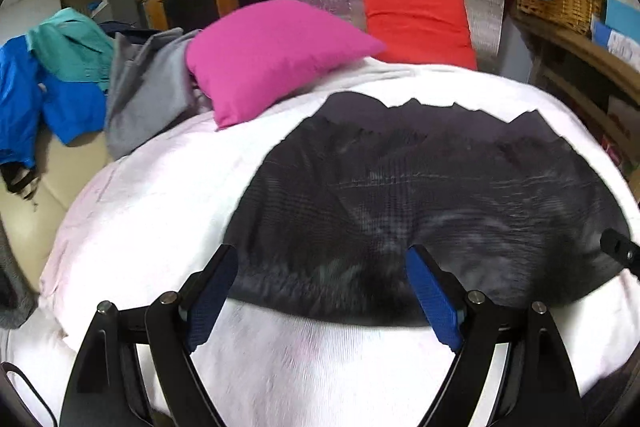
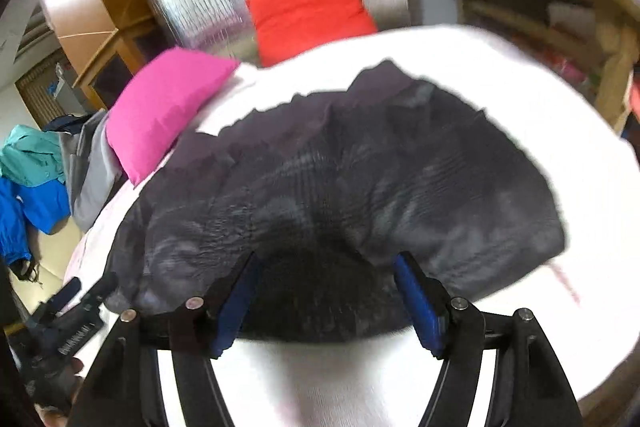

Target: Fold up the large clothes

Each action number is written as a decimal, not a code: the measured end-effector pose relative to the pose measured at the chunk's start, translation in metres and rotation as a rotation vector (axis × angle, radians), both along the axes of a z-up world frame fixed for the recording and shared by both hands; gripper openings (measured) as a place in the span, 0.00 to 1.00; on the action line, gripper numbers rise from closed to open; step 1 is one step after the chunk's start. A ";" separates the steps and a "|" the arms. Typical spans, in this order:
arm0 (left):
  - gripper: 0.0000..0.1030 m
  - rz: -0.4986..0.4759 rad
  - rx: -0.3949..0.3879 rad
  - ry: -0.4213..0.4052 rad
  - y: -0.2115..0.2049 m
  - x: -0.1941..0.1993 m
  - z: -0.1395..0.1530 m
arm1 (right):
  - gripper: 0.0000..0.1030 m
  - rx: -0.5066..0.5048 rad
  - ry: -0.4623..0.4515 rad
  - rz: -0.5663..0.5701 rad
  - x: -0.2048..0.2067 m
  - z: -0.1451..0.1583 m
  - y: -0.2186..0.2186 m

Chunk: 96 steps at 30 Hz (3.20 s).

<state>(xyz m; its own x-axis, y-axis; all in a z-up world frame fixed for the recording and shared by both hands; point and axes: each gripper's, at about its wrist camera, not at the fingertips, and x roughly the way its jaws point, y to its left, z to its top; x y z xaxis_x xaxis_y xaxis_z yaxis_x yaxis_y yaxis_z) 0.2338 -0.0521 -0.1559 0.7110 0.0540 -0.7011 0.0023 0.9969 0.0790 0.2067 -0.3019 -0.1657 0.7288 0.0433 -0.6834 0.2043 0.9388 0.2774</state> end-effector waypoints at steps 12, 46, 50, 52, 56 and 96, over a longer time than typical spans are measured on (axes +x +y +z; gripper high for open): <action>0.91 0.051 -0.011 -0.420 0.010 -0.152 0.150 | 0.80 -0.249 -0.230 -0.020 -0.126 0.124 0.030; 1.00 0.003 0.011 -0.572 0.024 -0.296 0.231 | 0.81 -0.276 -0.314 -0.024 -0.241 0.195 0.085; 1.00 0.007 0.012 -0.569 0.024 -0.295 0.230 | 0.81 -0.270 -0.316 -0.023 -0.241 0.196 0.083; 1.00 0.009 0.010 -0.567 0.025 -0.295 0.230 | 0.81 -0.272 -0.317 -0.022 -0.240 0.196 0.081; 1.00 0.010 0.011 -0.569 0.025 -0.295 0.230 | 0.81 -0.270 -0.316 -0.025 -0.241 0.196 0.082; 1.00 0.009 -0.010 -0.519 0.038 -0.278 0.218 | 0.81 -0.305 -0.265 -0.041 -0.221 0.187 0.098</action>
